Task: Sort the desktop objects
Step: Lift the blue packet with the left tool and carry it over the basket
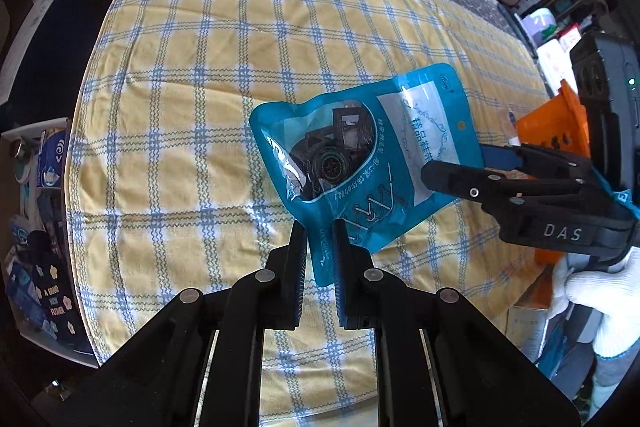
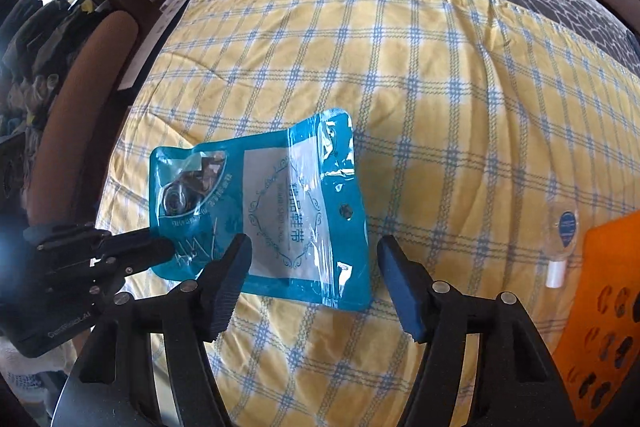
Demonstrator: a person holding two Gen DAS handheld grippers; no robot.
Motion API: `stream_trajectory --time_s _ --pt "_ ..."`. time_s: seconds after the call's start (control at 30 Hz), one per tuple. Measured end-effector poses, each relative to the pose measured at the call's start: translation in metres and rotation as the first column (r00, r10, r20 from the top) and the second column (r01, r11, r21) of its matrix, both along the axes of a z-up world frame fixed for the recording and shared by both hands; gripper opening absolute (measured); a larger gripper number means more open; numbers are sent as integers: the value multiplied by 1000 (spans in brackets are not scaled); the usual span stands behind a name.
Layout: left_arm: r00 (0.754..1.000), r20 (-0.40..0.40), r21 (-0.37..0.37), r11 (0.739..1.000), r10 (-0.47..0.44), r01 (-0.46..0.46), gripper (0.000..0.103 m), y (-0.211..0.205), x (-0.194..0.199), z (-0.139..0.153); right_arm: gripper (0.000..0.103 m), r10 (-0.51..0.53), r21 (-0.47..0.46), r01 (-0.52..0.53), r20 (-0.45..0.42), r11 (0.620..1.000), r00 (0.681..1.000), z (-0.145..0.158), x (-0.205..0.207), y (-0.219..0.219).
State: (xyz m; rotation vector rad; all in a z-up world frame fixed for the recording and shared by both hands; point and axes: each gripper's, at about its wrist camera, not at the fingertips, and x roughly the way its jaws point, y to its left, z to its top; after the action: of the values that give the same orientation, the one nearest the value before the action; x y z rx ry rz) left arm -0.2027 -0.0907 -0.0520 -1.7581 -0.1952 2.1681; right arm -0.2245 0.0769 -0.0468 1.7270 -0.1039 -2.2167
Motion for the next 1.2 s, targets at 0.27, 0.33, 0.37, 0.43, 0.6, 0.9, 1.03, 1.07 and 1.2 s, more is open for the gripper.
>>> stream_trajectory --time_s 0.27,0.33,0.37,0.43,0.6,0.9,1.03,1.07,1.2 --pt "1000 -2 53 999 10 -10 11 0 2 1 68 -17 -125 21 29 992 999 -4 4 1" --pt "1000 -2 91 996 15 -15 11 0 3 5 57 -19 -176 25 34 984 999 0 5 4" --pt "1000 -4 103 995 18 -17 11 1 4 8 54 -16 -195 23 37 981 999 3 6 3" --pt "1000 -13 114 993 18 -16 11 3 6 16 54 -4 -176 8 27 984 1000 9 9 1" --pt "999 -40 147 989 24 -18 11 8 9 40 50 -12 -176 13 6 984 1000 24 16 10" --pt "992 -123 163 986 -10 31 11 52 15 100 50 -50 -200 31 -88 979 995 90 26 44" --pt "987 -155 166 984 -44 70 11 89 19 123 50 -78 -189 52 -130 981 988 119 39 73" --pt "986 -161 167 983 -51 78 11 99 20 127 50 -89 -189 62 -138 980 986 125 42 83" --pt "982 -170 172 978 -88 118 11 143 26 139 50 -138 -183 108 -161 977 977 143 59 126"
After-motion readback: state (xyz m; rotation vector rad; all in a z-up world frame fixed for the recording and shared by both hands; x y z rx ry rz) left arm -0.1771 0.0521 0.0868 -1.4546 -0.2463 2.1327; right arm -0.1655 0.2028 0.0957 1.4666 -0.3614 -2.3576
